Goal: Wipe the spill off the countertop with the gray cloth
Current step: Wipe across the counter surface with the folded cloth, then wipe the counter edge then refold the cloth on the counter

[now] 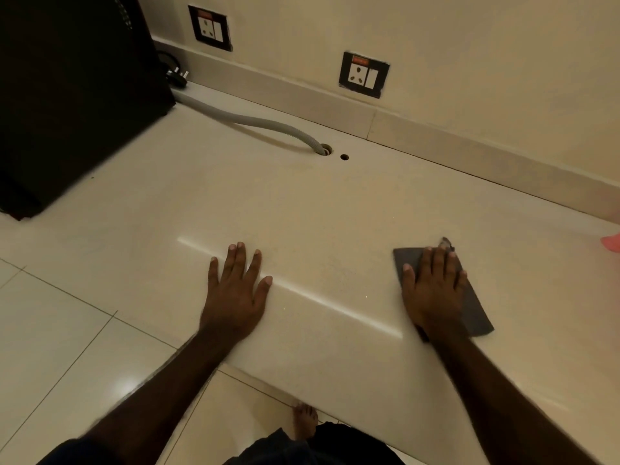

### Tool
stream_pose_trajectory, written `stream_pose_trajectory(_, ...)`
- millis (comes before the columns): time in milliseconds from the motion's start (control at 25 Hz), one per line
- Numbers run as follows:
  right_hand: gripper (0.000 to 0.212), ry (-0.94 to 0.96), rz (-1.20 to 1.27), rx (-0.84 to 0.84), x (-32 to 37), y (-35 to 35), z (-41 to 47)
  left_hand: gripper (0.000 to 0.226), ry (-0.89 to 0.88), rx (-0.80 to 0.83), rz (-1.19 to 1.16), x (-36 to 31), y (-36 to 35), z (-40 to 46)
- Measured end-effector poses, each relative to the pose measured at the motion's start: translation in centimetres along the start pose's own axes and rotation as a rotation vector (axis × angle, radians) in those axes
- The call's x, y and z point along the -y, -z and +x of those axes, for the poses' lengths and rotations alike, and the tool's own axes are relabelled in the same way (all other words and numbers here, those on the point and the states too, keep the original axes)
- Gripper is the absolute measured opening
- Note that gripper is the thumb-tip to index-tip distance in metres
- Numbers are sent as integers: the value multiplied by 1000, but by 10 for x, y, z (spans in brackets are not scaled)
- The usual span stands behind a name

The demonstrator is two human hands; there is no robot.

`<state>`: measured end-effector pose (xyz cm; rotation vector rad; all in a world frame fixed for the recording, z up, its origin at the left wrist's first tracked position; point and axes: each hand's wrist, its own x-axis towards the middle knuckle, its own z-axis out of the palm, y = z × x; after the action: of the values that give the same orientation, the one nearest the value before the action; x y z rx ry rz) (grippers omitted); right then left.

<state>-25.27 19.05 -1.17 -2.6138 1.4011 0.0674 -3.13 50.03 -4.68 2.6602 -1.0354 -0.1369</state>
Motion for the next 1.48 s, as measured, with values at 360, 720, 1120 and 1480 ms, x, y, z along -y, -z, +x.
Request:
stream_pose_trajectory(360,77,525,-41,73,53,-44,-98,69,53,-41,-45,16,19,6)
stream_pose_trajectory(720,78,261,0,48,101,-12,36,64,187,-75,12,54,25,9)
stream_pose_trajectory(1120,80,644,-52,168,254,-28,23,62,246,-213,-237,58,26,10)
stream_pose_trajectory(1480,78,956,-51,112,209,-57,-97,64,240,-223,-246,66,25,11)
